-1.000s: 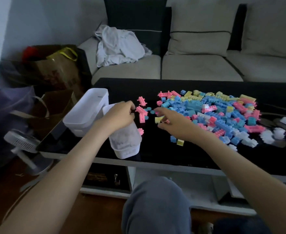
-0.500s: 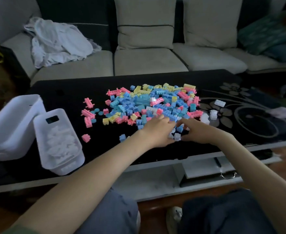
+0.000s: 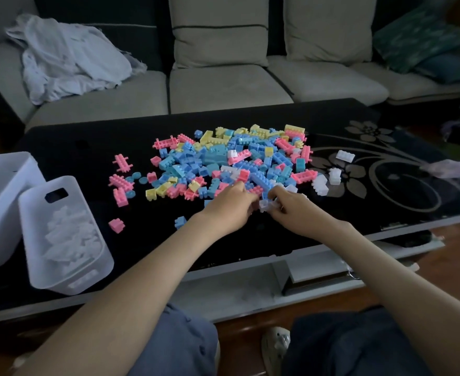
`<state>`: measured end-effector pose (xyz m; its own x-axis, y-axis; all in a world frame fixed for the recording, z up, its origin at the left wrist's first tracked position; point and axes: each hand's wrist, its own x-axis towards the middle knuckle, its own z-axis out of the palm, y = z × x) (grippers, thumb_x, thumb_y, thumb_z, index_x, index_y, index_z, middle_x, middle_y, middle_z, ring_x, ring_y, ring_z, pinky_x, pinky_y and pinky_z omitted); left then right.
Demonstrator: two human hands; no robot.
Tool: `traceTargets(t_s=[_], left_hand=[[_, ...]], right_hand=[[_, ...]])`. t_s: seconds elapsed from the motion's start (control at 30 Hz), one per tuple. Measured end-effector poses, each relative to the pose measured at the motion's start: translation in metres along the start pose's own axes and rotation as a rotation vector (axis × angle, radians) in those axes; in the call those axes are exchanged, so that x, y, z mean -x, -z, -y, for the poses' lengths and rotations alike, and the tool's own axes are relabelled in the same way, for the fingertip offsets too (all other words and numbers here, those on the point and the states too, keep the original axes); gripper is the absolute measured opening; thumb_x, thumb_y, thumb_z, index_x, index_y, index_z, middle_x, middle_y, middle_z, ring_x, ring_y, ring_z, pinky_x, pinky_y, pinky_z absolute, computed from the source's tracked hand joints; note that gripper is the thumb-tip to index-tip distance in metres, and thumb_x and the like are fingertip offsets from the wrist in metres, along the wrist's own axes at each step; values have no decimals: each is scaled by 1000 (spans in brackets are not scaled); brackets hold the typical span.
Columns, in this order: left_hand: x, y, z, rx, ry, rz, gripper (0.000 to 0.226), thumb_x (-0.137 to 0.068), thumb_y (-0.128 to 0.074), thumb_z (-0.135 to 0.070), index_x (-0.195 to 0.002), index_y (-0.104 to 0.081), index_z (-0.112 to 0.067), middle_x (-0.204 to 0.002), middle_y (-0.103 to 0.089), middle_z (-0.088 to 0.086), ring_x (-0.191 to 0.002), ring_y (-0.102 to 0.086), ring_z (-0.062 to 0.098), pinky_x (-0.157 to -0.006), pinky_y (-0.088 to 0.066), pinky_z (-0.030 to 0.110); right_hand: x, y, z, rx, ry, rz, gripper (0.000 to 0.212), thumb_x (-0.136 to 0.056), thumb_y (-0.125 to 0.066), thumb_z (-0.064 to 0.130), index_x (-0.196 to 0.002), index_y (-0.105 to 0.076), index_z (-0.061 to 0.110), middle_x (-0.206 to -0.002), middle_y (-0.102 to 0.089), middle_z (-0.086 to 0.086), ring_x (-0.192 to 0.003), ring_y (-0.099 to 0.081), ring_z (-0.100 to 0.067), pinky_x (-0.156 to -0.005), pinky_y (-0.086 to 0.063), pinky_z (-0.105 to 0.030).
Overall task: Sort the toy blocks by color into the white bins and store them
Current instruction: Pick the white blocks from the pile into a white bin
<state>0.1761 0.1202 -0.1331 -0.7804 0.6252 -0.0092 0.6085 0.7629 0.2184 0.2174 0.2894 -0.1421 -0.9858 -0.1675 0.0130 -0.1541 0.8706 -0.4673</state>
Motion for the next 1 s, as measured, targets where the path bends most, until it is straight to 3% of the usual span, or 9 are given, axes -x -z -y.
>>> traceTargets(t_s=[0.1,0.17,0.27,0.43,0.53,0.7,0.9,1.0], left_hand=[[3,-2,2,-13,-6,20,7,-94,-50,-11,-97,-56,-8,-97,-38,6,-90,-47,27,-80,-46,41],[6,-3,3,0,-14,28,2,-93,-51,-9,-94,-51,-7,-99,-39,7,-88,-50,26,-82,-49,43],[9,-3,3,-10,-27,10,8,-91,-52,-5,-98,-54,-6,-109,-41,13,-93,-50,27,-86,-48,37],[12,-3,4,-18,-8,-76,9,-90,-49,-5,-84,-44,-9,-98,-40,11,-90,-47,29,-79,-46,42],[13,-1,5,-21,29,-95,1,-88,-49,-8,-89,-49,-8,-103,-45,14,-96,-48,33,-79,-47,45],[14,3,4,26,61,-111,18,-88,-52,-9,-105,-51,-5,-122,-44,15,-100,-52,32,-78,-45,38],[29,29,7,169,135,-109,41,-91,-51,-13,-130,-37,-9,-133,-36,12,-90,-52,24,-70,-39,30],[45,48,22,239,200,-118,38,-92,-51,-15,-128,-43,-10,-129,-45,9,-101,-53,22,-79,-43,29]], right_hand=[[-7,-6,7,84,-12,34,26,-95,-49,33,-111,-45,14,-103,-52,-1,-90,-53,-20,-78,-46,-37],[-11,-11,12,126,-41,29,25,-95,-49,34,-107,-42,13,-104,-51,-4,-88,-52,-22,-75,-46,-38],[-14,-16,19,113,-70,-12,25,-97,-45,33,-108,-41,10,-100,-48,-5,-87,-53,-24,-67,-38,-33],[-15,-19,21,116,-64,-42,21,-99,-42,28,-108,-44,9,-105,-52,-9,-92,-56,-29,-69,-40,-35],[-15,-18,20,68,-67,-41,16,-98,-45,22,-106,-48,8,-103,-52,-10,-88,-54,-26,-77,-45,-40],[-19,-13,21,58,-94,-94,21,-98,-46,19,-105,-57,3,-104,-51,-12,-90,-54,-27,-82,-45,-40],[-27,4,42,-65,-77,-257,25,-98,-48,21,-114,-58,6,-109,-50,-5,-87,-47,-13,-73,-36,-22],[-37,2,69,-70,-2,-253,25,-96,-50,23,-115,-57,8,-108,-50,-4,-84,-45,-10,-67,-33,-20]])
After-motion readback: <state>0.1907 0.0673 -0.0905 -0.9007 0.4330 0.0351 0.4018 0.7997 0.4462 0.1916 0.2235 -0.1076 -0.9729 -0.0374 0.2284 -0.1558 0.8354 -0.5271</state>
